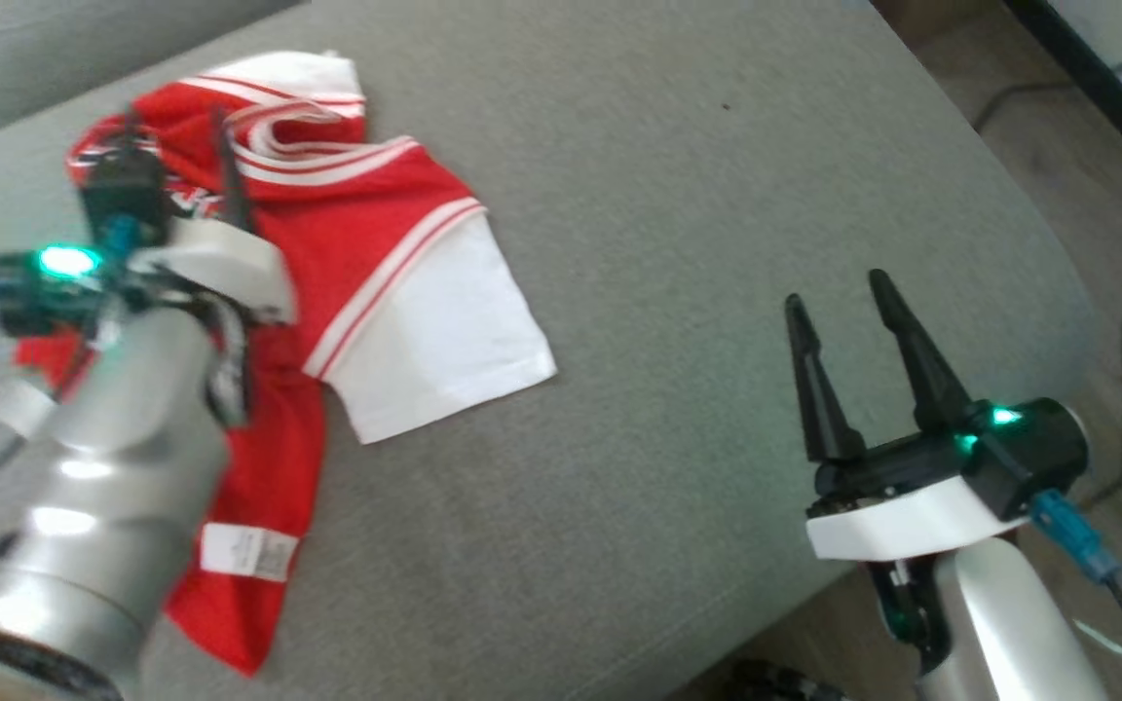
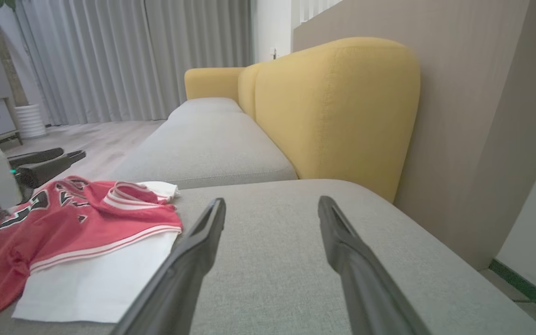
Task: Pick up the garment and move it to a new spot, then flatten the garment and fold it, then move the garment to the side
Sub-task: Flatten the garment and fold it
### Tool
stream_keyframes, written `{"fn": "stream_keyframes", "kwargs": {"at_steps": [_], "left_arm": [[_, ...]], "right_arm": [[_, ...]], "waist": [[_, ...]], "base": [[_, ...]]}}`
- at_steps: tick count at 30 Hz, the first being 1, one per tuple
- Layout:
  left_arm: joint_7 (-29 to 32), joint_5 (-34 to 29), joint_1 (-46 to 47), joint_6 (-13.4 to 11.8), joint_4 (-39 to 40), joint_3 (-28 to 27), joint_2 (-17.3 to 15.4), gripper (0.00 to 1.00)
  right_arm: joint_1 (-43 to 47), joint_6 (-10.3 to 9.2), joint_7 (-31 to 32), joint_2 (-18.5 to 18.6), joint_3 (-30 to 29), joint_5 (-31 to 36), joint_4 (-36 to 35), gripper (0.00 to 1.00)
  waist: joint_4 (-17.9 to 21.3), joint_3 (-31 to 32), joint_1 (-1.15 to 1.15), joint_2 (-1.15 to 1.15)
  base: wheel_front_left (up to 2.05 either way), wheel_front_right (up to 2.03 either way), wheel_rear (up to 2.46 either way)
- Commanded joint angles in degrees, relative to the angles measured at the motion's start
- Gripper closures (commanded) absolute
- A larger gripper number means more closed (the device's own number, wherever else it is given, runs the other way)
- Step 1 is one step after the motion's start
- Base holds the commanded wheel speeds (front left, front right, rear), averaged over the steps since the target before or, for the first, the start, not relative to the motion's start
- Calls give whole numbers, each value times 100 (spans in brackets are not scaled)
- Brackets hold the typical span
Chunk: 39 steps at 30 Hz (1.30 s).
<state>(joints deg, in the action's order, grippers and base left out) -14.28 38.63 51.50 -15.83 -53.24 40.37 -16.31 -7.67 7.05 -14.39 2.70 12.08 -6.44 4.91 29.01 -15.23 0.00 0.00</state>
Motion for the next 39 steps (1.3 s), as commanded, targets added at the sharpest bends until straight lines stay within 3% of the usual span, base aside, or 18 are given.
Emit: {"fn": "stream_keyframes", "kwargs": {"at_steps": [1,7,14,21,27,39], "left_arm": [[-65,48,-23,29,365,-320,-114,0],[-70,-136,-1270,89,1998,-953,181,0],[-71,-649,-2957,174,3676,-1392,211,0],[-71,-1106,-4311,248,4502,-1707,194,0],[-72,-1542,-5288,372,4981,-2162,368,0],[-72,-2422,-6234,1478,4990,-3227,871,0]], "right_arm": [[-58,44,-61,18,6,53,-177,0],[62,44,-61,18,-385,189,-96,0],[157,44,-61,18,-543,565,78,0],[298,44,-61,18,-709,795,233,0],[413,44,-61,18,-792,940,359,0],[618,44,-61,18,-766,729,698,0]], "waist": [[-275,253,0,0],[-805,659,0,0],[-1316,977,0,0],[-1696,1197,0,0],[-2037,1324,0,0],[-2455,1528,0,0]], "base": [[0,0,0],[0,0,0],[0,0,0],[0,0,0],[0,0,0],[0,0,0]]}}
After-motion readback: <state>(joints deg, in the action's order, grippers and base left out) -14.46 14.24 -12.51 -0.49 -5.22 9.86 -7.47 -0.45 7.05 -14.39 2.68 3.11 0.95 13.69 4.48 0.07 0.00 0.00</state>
